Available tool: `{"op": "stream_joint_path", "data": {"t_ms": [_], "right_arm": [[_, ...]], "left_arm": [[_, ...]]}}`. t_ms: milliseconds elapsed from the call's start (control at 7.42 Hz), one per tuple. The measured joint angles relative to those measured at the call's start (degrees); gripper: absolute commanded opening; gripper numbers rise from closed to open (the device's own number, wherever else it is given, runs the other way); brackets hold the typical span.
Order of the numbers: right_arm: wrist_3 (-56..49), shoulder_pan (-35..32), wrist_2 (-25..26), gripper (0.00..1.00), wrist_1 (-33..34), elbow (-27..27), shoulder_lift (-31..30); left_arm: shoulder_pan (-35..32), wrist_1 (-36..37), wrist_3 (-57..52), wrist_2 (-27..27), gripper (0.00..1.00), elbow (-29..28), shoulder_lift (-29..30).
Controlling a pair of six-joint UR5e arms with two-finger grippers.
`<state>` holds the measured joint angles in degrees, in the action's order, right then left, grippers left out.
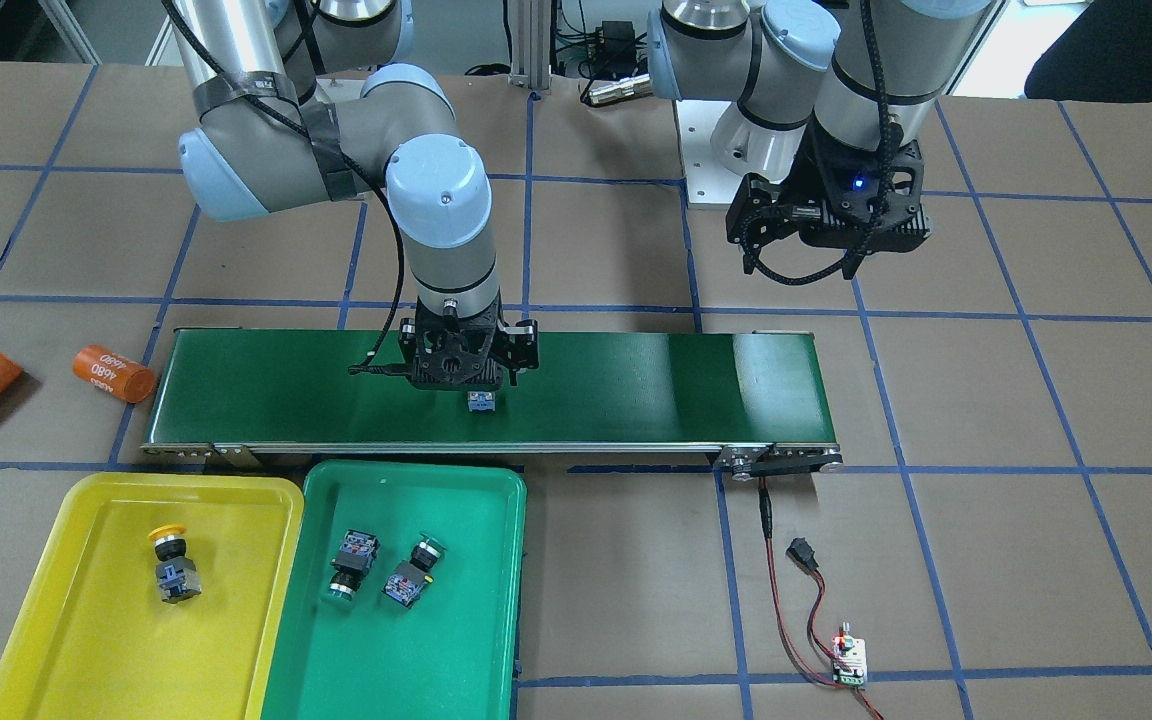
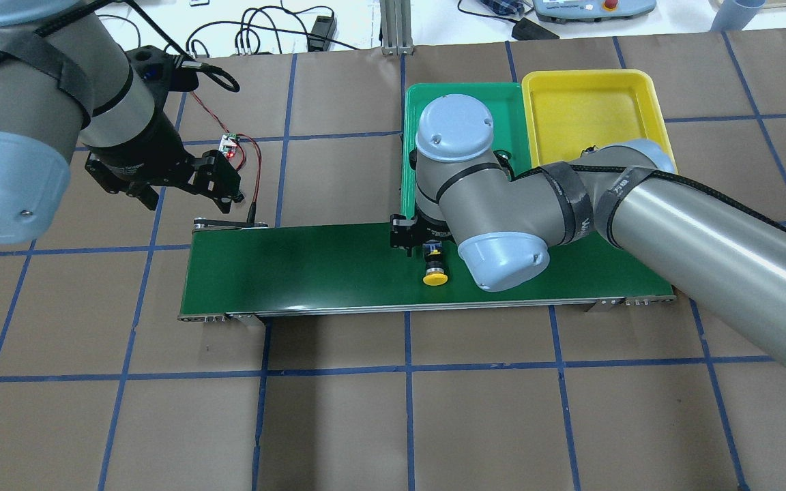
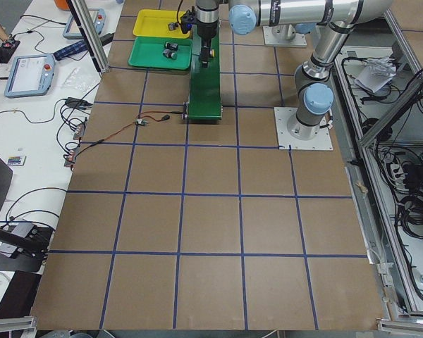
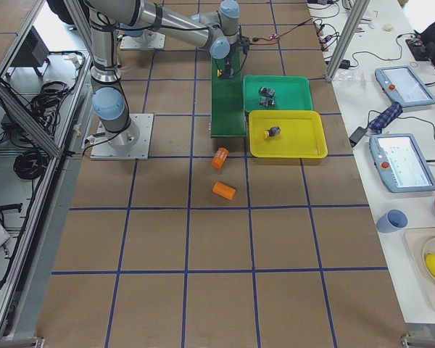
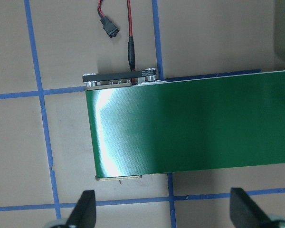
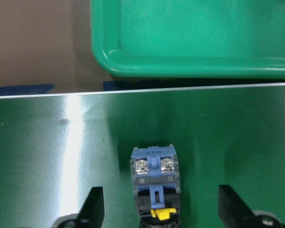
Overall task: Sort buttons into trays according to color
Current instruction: 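Carry the yellow button into the yellow tray and release it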
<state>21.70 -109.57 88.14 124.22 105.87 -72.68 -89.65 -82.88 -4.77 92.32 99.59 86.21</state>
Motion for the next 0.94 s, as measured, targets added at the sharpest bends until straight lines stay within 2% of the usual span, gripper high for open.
{"op": "stream_joint_path", "data": {"t_ms": [135, 539, 944], "right_arm": [[1.07, 0.05, 0.11, 0.00, -0.02, 0.01, 0.54], [3.29, 0.87, 0.95, 0.00, -0.46, -0.46, 0.33], [2.00, 4.63, 6.64, 0.00, 0.07, -4.21, -0.70]], "left_arm": [[0.00, -0.19, 0.04, -0.07, 1.00, -0.05, 0.00], [0.01, -1.07, 0.72, -0.18, 1.00, -0.34, 0.01], [0.01, -3.85, 1.50, -0.31, 1.00, -2.19, 0.18]]}}
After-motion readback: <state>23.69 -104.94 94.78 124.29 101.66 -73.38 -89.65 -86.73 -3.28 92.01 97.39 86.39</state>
